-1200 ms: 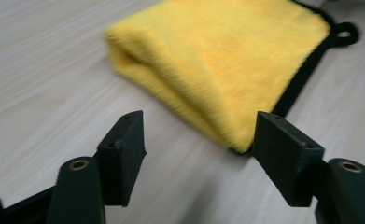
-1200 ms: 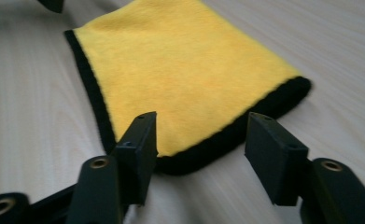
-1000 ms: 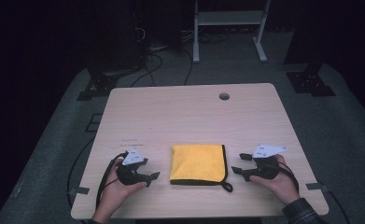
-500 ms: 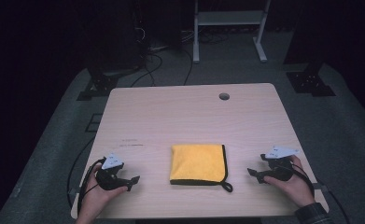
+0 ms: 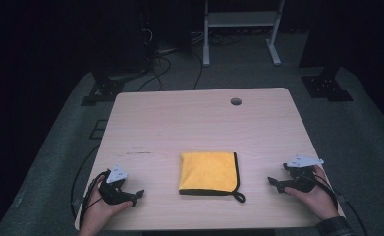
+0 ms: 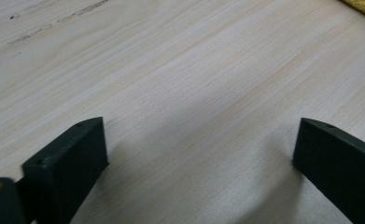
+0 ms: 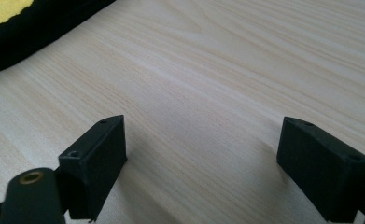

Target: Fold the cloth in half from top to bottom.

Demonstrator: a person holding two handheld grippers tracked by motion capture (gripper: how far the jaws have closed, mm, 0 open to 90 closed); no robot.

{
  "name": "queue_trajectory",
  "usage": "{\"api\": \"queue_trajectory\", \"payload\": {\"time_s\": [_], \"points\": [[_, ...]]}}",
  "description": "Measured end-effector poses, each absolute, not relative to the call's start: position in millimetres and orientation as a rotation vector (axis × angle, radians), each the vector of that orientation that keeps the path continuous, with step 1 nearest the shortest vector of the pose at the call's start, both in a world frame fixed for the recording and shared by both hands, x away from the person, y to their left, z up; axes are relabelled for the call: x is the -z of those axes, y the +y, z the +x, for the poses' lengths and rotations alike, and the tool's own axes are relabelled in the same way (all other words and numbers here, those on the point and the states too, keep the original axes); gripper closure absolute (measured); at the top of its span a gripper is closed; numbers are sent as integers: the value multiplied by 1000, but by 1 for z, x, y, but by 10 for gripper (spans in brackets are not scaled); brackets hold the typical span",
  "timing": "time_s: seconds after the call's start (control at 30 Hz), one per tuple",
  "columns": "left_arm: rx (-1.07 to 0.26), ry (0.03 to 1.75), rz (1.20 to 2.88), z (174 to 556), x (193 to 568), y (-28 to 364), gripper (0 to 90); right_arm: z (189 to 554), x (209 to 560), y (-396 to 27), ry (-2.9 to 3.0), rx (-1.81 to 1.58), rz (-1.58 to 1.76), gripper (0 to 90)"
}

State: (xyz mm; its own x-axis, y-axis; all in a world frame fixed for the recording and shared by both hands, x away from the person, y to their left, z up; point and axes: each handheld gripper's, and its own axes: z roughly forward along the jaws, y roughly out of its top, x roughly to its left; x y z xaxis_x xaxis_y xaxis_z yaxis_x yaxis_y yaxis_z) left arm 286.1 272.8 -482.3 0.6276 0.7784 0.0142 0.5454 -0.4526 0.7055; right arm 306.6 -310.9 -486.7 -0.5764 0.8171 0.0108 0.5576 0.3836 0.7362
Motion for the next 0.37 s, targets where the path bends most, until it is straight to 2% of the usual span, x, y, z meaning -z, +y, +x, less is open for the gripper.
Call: {"api": "queue_trajectory", "payload": {"time_s": [0.37], "points": [[-445,1017,2160,286,484,272,0,307,487,-311,2296,-1013,1195,135]]}}
